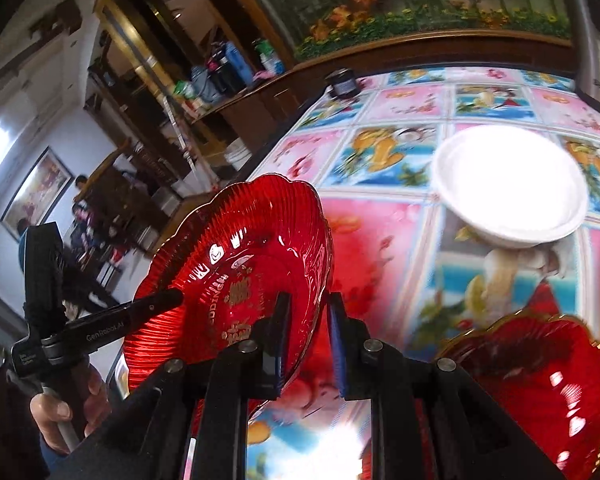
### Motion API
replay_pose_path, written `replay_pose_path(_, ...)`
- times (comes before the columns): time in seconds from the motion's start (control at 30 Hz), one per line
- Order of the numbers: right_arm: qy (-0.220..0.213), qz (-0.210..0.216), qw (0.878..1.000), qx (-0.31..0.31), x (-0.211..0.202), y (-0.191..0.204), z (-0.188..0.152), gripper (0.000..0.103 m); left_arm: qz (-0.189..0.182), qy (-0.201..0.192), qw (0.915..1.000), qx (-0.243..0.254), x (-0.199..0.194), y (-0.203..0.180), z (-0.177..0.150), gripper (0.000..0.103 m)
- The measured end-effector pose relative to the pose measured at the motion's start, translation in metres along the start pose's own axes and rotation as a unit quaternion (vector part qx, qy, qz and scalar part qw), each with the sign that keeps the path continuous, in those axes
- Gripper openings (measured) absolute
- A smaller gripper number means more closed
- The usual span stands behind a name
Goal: Organize plates and bowls
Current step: 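Lift the large red plate with the left tool and carry it across the table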
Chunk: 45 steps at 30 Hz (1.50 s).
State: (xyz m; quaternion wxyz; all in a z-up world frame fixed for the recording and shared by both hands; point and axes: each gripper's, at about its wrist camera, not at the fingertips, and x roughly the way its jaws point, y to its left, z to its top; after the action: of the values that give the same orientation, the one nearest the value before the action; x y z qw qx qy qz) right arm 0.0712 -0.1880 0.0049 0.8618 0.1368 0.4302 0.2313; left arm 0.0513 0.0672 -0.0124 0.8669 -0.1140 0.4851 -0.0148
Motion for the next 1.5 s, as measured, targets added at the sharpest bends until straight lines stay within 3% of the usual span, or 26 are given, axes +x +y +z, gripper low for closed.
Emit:
replay_pose_path(0.3,0.032,0.014,0.998,-0.044,0.013,0.029,-0.023,0.018,0.027,0.012,0.9992,-0.028,-0.008,0.028,-0.031,0.015)
replay_pose_path(0.77,0.048,0.008,0.997,-0.065,0.022,0.037,-0.034,0.018,0.035,0.011,0.9989,-0.029,-0.007,0.035,-0.045,0.015)
replay_pose_path(1.5,0.054,0.011,0.996,-0.075,0.027,0.039,-0.038,0.021,0.015,0.002,0.9992,-0.036,-0.011,0.039,-0.053,0.018)
